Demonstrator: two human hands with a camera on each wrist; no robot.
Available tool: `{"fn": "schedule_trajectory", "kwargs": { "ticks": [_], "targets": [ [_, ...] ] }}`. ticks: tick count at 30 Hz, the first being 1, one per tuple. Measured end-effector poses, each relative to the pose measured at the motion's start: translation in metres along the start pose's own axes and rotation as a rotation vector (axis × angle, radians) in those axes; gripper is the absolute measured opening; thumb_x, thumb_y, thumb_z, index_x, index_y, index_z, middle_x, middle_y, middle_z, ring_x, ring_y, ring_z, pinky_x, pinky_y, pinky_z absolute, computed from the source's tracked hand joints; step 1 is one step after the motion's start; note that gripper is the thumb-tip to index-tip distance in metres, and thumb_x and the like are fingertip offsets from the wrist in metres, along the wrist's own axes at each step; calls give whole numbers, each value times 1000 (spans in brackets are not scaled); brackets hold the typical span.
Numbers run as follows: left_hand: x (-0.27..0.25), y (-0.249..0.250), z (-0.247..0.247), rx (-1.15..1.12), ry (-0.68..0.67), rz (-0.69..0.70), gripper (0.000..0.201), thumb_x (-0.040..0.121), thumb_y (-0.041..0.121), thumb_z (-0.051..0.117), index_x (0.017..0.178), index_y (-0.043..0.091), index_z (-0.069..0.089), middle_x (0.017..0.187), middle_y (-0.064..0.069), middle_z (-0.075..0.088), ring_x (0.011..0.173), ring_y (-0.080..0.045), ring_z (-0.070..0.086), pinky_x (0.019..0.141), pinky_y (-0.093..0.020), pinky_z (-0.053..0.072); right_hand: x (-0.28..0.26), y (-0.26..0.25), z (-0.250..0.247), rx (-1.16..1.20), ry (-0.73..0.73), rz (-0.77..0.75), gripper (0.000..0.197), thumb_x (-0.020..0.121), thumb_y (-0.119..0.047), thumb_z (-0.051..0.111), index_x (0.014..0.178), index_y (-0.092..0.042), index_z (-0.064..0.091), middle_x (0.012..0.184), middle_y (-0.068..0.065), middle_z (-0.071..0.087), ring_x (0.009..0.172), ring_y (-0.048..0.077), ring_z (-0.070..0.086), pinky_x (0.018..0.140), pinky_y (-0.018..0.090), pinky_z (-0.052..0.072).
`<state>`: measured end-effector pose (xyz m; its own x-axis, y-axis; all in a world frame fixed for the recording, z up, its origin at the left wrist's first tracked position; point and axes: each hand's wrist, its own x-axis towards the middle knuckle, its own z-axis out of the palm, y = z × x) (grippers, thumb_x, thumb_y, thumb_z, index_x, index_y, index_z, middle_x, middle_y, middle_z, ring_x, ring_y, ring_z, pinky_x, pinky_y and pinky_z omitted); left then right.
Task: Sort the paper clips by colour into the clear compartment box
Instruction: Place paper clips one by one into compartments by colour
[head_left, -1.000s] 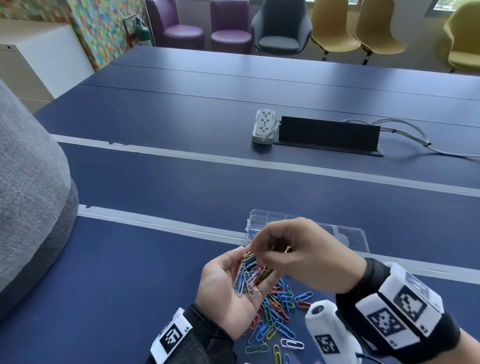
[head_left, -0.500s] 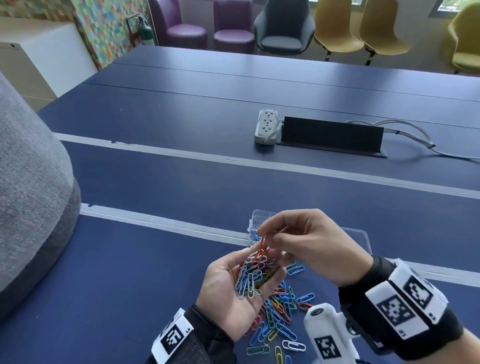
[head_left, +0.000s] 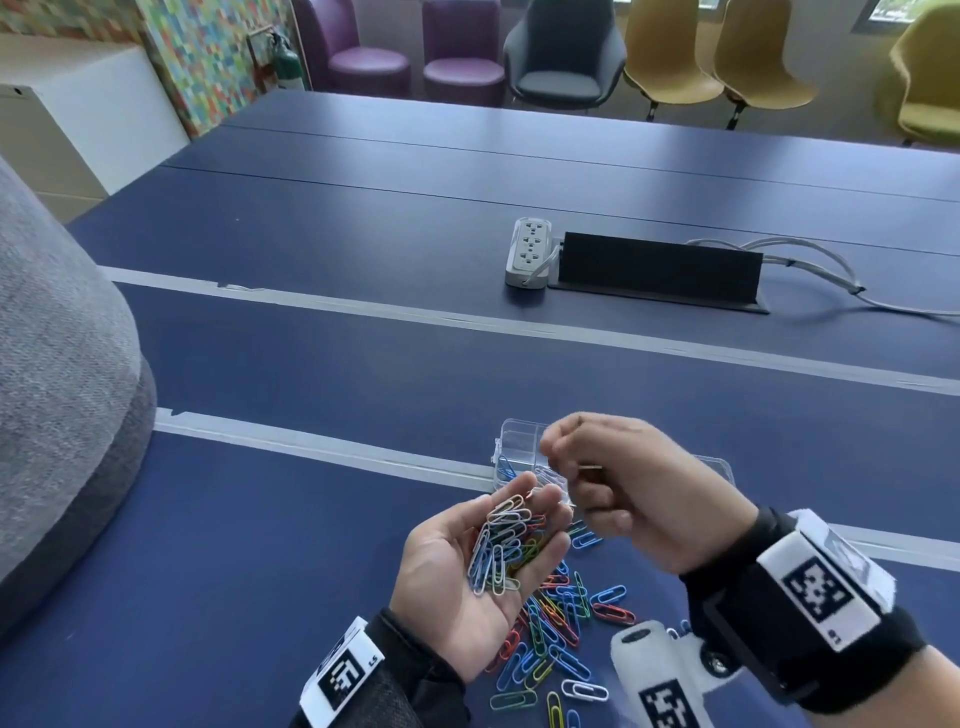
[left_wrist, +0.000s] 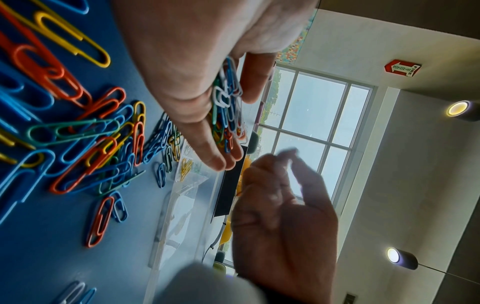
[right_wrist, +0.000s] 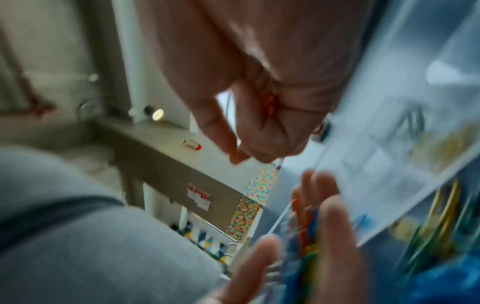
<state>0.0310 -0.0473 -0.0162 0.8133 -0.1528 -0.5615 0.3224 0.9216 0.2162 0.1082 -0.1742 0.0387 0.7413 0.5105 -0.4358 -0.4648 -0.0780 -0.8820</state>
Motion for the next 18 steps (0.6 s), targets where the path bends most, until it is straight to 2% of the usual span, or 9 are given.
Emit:
{"fn": "schedule_trajectory", "kwargs": {
  "ticks": [1,3,5,8,10,12,15,18],
  "targets": [
    [0,0,0,-8,-2,7,40,76,12,50,105,-10,67,104,-27,68,89,-39,68,85,-51,51,-1,3,0,-246,17,-44,13,83,-7,56,73,-13,62,58,3,52,43,9,39,34,15,28],
    [0,0,0,-38,-12,19,43,75,12,51,108,-11,66,109,-29,66,89,-39,68,86,-54,50,-2,11,-2,-769,80,-177,5,79,-16,65,76,-20,68,57,-4,59,49,5,48,46,17,39],
    [0,-1,-1,-83,-27,22,45,75,10,50,113,-12,61,114,-32,63,88,-40,68,85,-56,50,-3,15,-2,-1032,136,-262,3,74,-25,69,76,-27,69,53,-10,53,52,2,48,56,18,41],
    [1,-2,-3,-92,-43,9,49,75,10,49,118,-12,59,120,-32,60,90,-39,66,87,-55,50,-3,17,-2,-1089,157,-304,5,73,-28,70,77,-30,69,51,-9,51,54,5,48,56,18,40],
    [2,-2,-3,-52,-37,2,47,74,12,50,113,-11,63,115,-28,62,89,-36,66,88,-53,50,0,19,-3,-1101,183,-365,7,76,-28,67,82,-31,70,53,-5,53,56,9,49,58,24,43],
    [3,-2,-3,-22,-21,4,46,72,13,52,109,-10,66,112,-26,63,92,-36,65,89,-52,50,3,20,-3,-1126,211,-414,10,78,-30,65,86,-33,70,56,-7,48,60,7,46,63,29,46],
    [3,-1,-3,-23,-32,2,50,72,12,52,116,-11,61,112,-25,62,95,-35,62,96,-52,47,6,22,-3,-1174,201,-415,12,81,-33,63,89,-38,69,63,-11,44,68,11,49,68,33,49],
    [2,-1,-4,-4,-30,2,49,72,11,52,114,-11,62,104,-25,65,89,-35,65,93,-53,48,7,21,-2,-1223,170,-412,13,82,-32,60,91,-37,68,70,-12,49,72,14,53,70,35,51]
  ]
}}
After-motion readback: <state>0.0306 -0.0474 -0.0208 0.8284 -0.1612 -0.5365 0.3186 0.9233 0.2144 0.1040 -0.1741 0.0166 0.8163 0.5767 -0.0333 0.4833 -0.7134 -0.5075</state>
